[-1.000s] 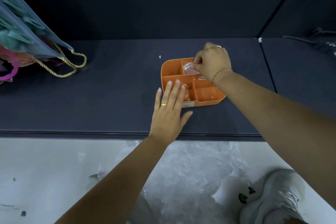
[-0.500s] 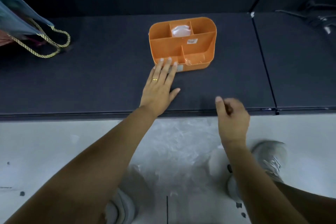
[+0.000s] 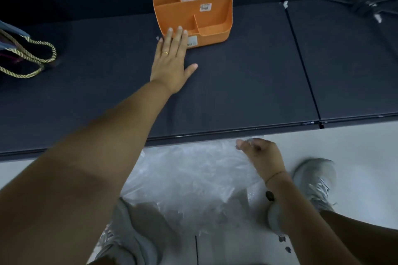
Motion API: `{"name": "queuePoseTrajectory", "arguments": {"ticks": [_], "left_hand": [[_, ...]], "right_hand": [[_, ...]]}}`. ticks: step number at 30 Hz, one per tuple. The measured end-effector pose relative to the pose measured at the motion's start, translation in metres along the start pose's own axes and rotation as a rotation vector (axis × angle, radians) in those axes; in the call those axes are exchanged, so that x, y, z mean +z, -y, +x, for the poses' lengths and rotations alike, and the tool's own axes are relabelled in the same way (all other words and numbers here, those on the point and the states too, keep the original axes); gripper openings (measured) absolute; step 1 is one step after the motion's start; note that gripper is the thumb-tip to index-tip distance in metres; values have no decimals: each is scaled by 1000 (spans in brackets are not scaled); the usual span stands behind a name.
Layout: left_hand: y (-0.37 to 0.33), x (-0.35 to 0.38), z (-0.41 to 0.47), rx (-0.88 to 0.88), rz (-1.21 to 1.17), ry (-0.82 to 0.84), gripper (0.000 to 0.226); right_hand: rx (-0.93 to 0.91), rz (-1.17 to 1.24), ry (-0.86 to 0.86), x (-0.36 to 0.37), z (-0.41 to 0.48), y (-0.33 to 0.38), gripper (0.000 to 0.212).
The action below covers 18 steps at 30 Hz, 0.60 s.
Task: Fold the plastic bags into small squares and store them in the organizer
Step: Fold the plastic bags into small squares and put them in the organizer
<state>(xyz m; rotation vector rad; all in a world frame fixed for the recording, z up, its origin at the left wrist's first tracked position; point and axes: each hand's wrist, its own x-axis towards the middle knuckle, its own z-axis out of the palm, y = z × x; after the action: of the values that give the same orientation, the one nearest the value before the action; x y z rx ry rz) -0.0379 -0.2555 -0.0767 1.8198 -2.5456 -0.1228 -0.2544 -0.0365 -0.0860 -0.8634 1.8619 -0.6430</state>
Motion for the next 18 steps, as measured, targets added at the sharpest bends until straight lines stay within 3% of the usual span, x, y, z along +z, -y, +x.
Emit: {"name": "queuePoseTrajectory", "arguments": {"ticks": [5,8,11,14,16,18], "left_hand": [[11,-10,28,2,3,40,79],[2,-20,21,0,-70,5,77],[-33,-36,-16,-6,-504,50,65],[-75,-56,-72,-118,-1143,375,64],[-88,-60,-103,-150,-1319,502,59],[-92,-55,-124,-175,-1333,476,37]], "right_hand": [[-9,333,330,-26,1,45,7],[-16,548,357,-35,5,64,9],[7,697,340,-36,9,84,17],[53,751,293,-32,13,99,14],[99,794,266,-30,14,106,11],[162,824,242,-29,11,112,15]]}}
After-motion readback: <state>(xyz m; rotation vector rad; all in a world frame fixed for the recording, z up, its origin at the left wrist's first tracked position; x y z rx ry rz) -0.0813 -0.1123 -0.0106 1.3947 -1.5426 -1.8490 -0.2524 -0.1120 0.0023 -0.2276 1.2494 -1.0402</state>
